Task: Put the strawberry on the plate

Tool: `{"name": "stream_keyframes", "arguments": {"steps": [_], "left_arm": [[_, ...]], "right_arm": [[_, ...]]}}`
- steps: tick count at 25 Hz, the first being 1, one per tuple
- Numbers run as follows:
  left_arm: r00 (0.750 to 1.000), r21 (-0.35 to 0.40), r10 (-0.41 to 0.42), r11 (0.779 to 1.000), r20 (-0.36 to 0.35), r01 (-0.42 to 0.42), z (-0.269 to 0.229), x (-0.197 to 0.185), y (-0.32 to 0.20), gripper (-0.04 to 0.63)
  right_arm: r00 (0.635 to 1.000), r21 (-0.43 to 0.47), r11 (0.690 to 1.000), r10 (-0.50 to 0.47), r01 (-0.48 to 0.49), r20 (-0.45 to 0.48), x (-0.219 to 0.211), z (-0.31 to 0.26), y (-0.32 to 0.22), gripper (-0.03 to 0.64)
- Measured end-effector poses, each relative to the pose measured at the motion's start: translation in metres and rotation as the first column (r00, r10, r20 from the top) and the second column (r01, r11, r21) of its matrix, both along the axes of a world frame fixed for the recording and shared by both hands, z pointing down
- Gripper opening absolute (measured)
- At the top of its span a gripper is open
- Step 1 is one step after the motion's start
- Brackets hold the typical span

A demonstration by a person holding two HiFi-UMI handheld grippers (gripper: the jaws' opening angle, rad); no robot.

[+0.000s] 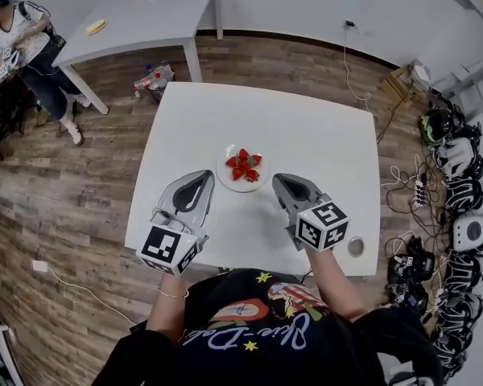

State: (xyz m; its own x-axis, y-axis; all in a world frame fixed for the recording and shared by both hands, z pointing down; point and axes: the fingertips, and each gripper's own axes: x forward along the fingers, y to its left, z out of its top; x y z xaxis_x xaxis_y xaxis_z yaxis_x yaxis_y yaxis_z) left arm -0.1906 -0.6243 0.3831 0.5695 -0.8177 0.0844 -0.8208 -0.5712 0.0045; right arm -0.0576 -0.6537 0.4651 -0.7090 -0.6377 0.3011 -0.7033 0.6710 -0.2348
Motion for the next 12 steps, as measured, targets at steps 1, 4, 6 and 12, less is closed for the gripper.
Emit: {"name": "stream_keyframes", "arguments": {"steps": [1,4,6,12], "left_arm": [[1.000,0.002,-0.001,1.000,0.003,0.001,-0.0011,-0.0002,0.0001,-0.008],[1.000,0.005,-0.007,1.000,0.009,0.007,-0.0029,0.0000,0.0015,-0.008],[1.000,0.004,-0.014,1.000,0.011,0.014,-0.0031,0.0009,0.0024,-0.008],[1.000,-0.006,-0.017,1.000,0.020,0.017,-0.0005,-0.0003,0.0053,-0.008]], "right_arm": [[1.000,-0.001,1.000,0.000,0.000,0.000,0.0001,0.0001,0.0000,0.017],[1.000,-0.006,1.000,-0.003,0.003,-0.001,0.0009,0.0021,0.0002,0.017],[1.000,-0.010,1.000,-0.005,0.005,-0.002,0.0026,0.0042,0.0002,0.017],[0.999,-0.014,1.000,-0.022,0.022,-0.029,-0.0004,0.0088,0.0002,0.017]]}}
